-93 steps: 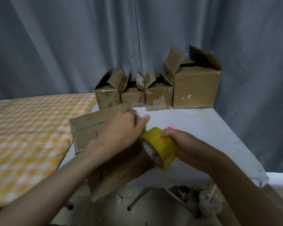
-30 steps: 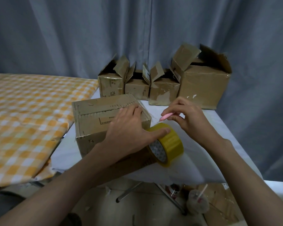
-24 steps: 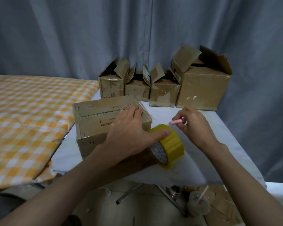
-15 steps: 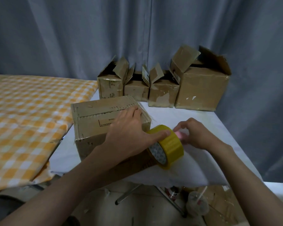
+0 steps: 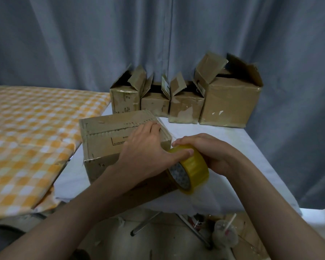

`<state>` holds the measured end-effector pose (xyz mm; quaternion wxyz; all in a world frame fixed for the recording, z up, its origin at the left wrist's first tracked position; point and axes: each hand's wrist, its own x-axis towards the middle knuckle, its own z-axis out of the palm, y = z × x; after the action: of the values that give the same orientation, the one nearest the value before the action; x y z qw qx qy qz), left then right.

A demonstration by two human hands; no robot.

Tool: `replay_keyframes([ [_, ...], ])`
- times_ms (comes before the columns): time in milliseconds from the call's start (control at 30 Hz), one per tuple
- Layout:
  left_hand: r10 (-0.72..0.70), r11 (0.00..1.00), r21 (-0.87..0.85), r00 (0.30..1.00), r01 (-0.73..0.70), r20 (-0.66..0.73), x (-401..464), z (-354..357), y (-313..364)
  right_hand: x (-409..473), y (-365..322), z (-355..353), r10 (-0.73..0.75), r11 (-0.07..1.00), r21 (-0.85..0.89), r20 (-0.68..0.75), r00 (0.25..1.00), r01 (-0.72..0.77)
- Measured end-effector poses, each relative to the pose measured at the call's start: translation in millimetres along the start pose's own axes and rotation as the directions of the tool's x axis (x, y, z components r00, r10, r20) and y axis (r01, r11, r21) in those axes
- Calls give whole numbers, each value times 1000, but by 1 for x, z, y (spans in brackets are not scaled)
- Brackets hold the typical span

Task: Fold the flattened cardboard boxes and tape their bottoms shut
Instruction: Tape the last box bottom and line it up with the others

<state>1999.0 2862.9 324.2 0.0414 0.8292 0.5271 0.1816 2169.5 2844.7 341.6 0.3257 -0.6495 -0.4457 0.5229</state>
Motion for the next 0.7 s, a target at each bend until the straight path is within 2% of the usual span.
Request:
replay_keyframes([
  [267, 12, 1000, 15, 1000, -12, 11, 3, -2, -1, 0, 1, 0, -32, 999, 7, -23, 999, 32],
  [433, 10, 1000, 21, 997, -11, 71, 19, -12, -8, 0, 0, 3, -39, 999, 9, -13, 999, 39],
  [533, 32, 999, -20, 999, -31, 34, 30, -12, -16, -4, -3, 6, -31, 997, 73, -31, 999, 33],
  [700, 43, 999, 34, 999, -42, -33, 38, -3, -18, -7, -5, 9, 6, 992, 124, -68, 998, 3],
])
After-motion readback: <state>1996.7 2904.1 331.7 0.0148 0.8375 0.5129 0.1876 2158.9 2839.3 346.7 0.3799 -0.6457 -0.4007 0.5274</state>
